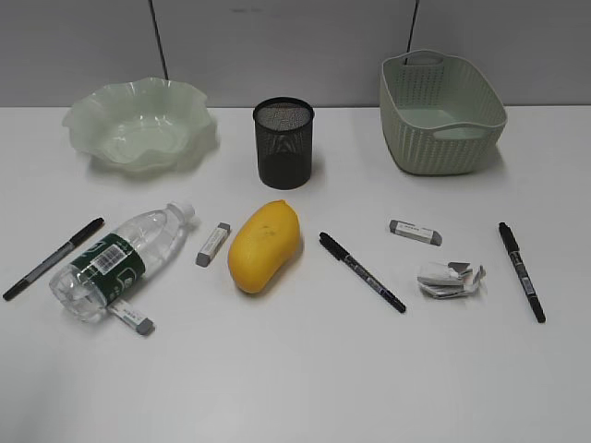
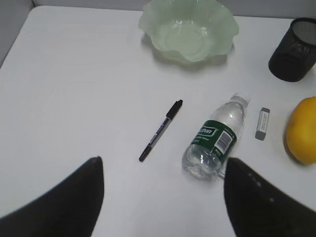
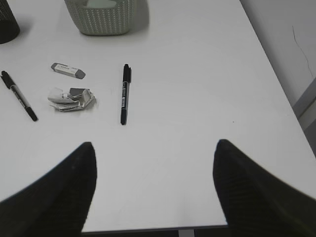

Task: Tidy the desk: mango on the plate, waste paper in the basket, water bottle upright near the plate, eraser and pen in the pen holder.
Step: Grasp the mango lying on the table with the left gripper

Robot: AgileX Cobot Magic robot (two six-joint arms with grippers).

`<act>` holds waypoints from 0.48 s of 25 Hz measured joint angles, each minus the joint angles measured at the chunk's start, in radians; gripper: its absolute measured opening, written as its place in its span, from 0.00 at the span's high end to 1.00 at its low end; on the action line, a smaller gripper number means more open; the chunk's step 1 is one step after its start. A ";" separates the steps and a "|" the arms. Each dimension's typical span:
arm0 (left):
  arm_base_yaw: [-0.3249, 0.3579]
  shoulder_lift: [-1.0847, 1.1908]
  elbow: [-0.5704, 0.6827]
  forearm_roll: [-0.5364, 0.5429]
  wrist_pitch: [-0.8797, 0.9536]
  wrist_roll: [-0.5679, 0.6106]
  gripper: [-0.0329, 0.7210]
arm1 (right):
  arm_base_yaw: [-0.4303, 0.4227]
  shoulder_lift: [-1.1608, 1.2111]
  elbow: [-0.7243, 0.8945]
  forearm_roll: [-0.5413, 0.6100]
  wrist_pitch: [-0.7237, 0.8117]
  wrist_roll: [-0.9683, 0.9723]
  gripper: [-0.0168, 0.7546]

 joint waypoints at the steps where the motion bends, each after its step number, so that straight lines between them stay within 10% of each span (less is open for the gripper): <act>1: 0.000 0.062 -0.022 -0.011 -0.005 0.007 0.19 | 0.000 0.000 0.000 0.000 0.000 0.000 0.22; 12: -0.142 0.584 -0.246 -0.204 -0.015 0.129 0.19 | 0.000 0.000 0.000 0.000 0.000 0.000 0.22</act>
